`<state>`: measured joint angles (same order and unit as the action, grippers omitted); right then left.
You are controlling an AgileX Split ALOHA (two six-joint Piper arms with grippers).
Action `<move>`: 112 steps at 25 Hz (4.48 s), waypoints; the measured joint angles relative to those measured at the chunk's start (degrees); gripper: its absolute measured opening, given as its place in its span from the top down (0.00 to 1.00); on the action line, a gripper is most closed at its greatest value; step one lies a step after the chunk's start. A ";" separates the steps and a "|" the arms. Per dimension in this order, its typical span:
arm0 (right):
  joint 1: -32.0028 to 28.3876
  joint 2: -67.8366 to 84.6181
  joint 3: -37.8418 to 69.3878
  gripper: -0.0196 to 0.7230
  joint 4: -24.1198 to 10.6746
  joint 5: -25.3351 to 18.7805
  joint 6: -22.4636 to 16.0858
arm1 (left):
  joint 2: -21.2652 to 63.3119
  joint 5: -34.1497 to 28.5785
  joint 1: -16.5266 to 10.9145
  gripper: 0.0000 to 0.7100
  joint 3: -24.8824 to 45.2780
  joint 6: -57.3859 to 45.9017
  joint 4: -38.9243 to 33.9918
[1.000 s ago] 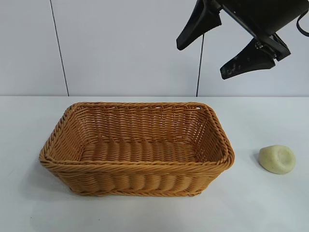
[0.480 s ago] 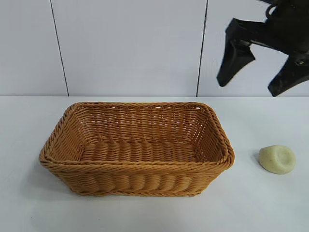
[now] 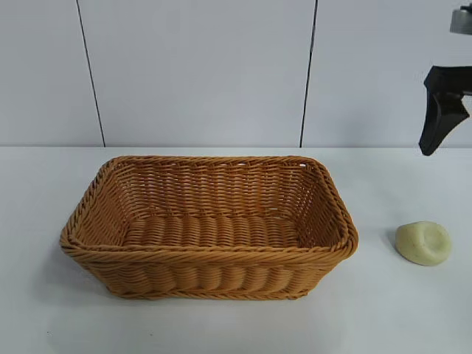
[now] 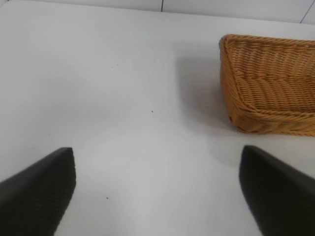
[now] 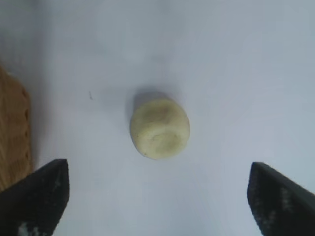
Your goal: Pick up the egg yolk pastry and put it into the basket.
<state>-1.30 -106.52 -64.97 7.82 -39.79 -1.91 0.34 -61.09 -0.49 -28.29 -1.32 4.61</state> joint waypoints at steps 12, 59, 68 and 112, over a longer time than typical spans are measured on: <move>0.00 -8.02 -0.01 0.38 1.68 4.43 0.00 | 0.00 0.00 0.00 0.02 0.00 0.00 0.00; 36.11 -7.58 -25.02 0.82 2.64 -7.51 -3.27 | 0.00 0.00 0.00 0.02 0.00 0.05 0.00; 36.28 -15.45 -25.02 0.76 2.64 -3.37 -3.52 | 0.00 0.00 0.00 0.02 0.00 0.05 0.00; 2.76 -11.38 -44.56 0.21 -11.22 -29.40 -4.98 | 0.00 0.00 0.00 0.02 0.00 0.05 0.00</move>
<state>1.45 -117.90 -109.52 -3.40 -69.19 -6.89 0.34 -61.09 -0.49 -28.29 -1.27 4.61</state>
